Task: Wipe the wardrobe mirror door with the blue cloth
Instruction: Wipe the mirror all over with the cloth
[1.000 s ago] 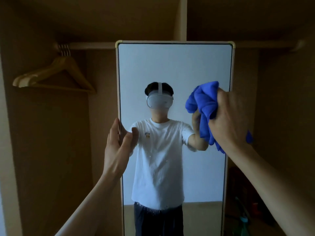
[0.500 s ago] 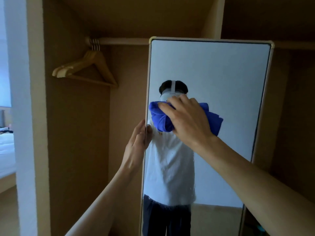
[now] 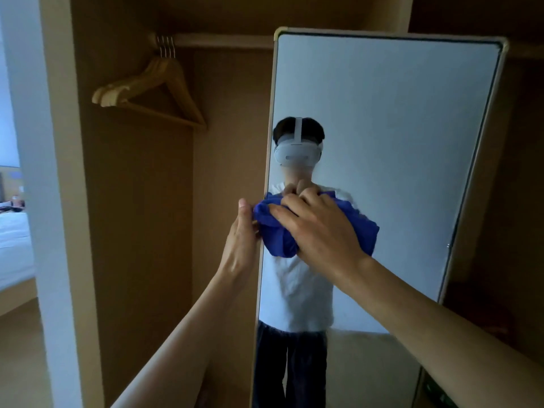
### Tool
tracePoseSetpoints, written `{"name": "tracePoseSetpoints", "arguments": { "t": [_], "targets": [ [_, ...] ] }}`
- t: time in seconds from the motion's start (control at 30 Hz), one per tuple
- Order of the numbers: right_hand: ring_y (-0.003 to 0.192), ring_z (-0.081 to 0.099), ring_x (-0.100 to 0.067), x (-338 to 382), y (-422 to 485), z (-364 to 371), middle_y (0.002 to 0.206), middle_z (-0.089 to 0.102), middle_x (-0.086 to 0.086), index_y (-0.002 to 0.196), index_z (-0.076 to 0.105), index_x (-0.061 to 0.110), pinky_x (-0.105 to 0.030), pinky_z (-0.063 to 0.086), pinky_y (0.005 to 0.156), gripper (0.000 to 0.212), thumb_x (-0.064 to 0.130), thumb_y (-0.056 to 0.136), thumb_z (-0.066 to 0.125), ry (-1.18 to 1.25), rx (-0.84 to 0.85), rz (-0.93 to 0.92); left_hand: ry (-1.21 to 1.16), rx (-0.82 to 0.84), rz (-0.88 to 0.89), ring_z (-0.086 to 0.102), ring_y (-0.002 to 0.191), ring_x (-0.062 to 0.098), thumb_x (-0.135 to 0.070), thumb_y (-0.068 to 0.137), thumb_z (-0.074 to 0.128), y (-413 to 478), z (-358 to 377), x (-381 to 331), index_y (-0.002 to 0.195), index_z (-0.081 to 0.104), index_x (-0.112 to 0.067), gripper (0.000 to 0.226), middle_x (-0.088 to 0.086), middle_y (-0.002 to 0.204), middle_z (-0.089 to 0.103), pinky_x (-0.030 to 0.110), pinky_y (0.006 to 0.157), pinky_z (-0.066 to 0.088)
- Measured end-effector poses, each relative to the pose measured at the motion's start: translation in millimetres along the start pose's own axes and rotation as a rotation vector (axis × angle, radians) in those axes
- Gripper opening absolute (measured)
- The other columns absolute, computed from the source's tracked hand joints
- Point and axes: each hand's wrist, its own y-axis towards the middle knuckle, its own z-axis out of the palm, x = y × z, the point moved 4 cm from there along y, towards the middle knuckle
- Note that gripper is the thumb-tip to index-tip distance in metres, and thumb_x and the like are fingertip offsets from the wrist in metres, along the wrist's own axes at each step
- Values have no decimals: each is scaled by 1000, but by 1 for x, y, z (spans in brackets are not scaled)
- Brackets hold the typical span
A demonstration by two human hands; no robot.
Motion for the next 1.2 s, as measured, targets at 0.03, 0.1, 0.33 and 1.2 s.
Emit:
{"name": "tracePoseSetpoints", "arguments": {
  "t": [0.03,0.1,0.33,1.2],
  "targets": [
    [102,54,-30,5,-8,5,114,62,-5,126,58,17,-43,44,83,44,9,83,65,12,16,-12,6,-2,-2,69,112,11,-56,107,15,0,0,0,117,65,-30,57,-2,115,75,24,94,55],
    [99,56,-28,15,-20,11,112,63,-4,124,59,18,-42,45,80,43,12,83,68,36,42,-32,3,-8,3,69,111,12,-56,107,19,-1,0,0,122,64,-25,57,2,119,74,32,99,54],
    [93,56,-29,13,-17,5,102,63,-5,116,62,17,-40,44,76,37,6,82,66,25,22,-33,69,-26,28,67,112,12,-52,109,27,-7,0,-1,129,63,-28,48,-1,120,72,43,105,51],
    [95,56,-26,2,-40,9,111,65,-3,122,62,20,-40,46,78,41,15,83,74,59,11,-6,125,-38,87,61,123,13,-60,106,25,-14,6,11,140,55,-33,53,-6,130,67,49,109,47]
  ]
}}
